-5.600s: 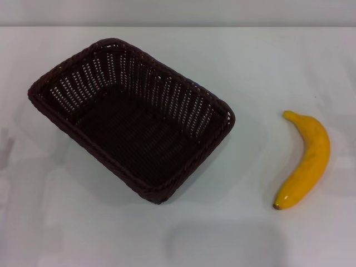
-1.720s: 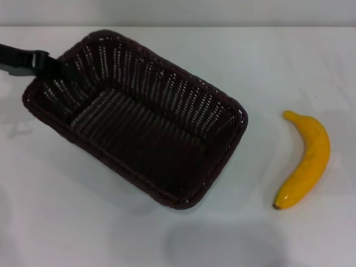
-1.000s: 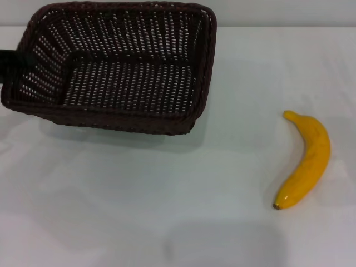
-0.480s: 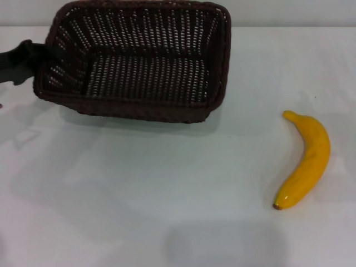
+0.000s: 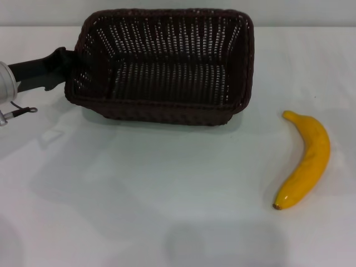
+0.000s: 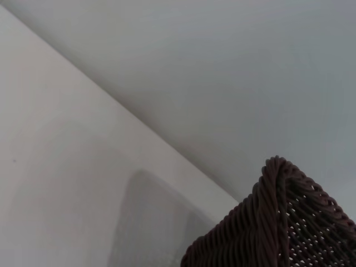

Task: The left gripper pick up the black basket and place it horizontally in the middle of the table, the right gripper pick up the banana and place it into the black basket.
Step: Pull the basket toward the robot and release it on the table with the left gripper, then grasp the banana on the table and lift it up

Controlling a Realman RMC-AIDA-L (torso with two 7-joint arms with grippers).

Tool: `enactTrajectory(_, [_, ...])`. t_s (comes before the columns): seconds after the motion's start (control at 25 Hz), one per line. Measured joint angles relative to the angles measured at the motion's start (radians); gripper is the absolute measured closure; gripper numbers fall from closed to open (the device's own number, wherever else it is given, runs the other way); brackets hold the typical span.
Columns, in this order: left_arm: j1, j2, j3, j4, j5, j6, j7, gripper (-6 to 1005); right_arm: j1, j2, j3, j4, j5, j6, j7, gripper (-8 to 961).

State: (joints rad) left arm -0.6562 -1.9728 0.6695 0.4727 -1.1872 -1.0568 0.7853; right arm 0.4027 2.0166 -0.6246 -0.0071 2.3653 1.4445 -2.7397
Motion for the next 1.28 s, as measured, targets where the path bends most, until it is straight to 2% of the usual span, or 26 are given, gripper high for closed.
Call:
enactTrajectory(0.28, [-0.004, -0.011, 0.001, -0.004, 0.003, -0.022, 0.004, 667, 0.003, 0.001, 0.000, -0.009, 0.000, -0.009, 0.000, 111])
enactTrajectory(0.64, [0.018, -0.036, -0.006, 0.001, -0.043, -0.147, 0.054, 642, 0.011, 0.001, -0.010, -0.009, 0.000, -0.010, 0.000, 112])
enactTrajectory(0.8, [0.079, -0.033, -0.007, 0.039, -0.114, -0.199, 0.131, 545, 0.010, 0.001, -0.010, -0.010, 0.000, -0.009, 0.000, 112])
enactTrajectory(0.88, [0.137, -0.030, -0.008, 0.088, -0.160, -0.225, 0.158, 496, 0.006, 0.000, -0.010, -0.010, 0.000, -0.007, 0.000, 112])
enactTrajectory(0.96, [0.198, -0.025, -0.013, 0.128, -0.210, -0.236, 0.175, 369, 0.000, 0.000, -0.010, -0.010, 0.000, -0.005, 0.004, 112])
enactTrajectory(1.16, [0.301, -0.020, -0.065, 0.157, -0.327, -0.243, 0.269, 292, -0.023, -0.004, -0.013, -0.031, 0.000, -0.003, 0.051, 112])
enactTrajectory(1.24, [0.334, -0.041, -0.123, 0.140, -0.421, -0.258, 0.396, 276, -0.037, -0.011, -0.032, -0.042, 0.000, -0.004, 0.123, 112])
enactTrajectory(1.28, [0.347, -0.056, -0.147, 0.129, -0.459, -0.267, 0.463, 276, -0.061, -0.022, -0.070, -0.071, 0.000, -0.007, 0.219, 112])
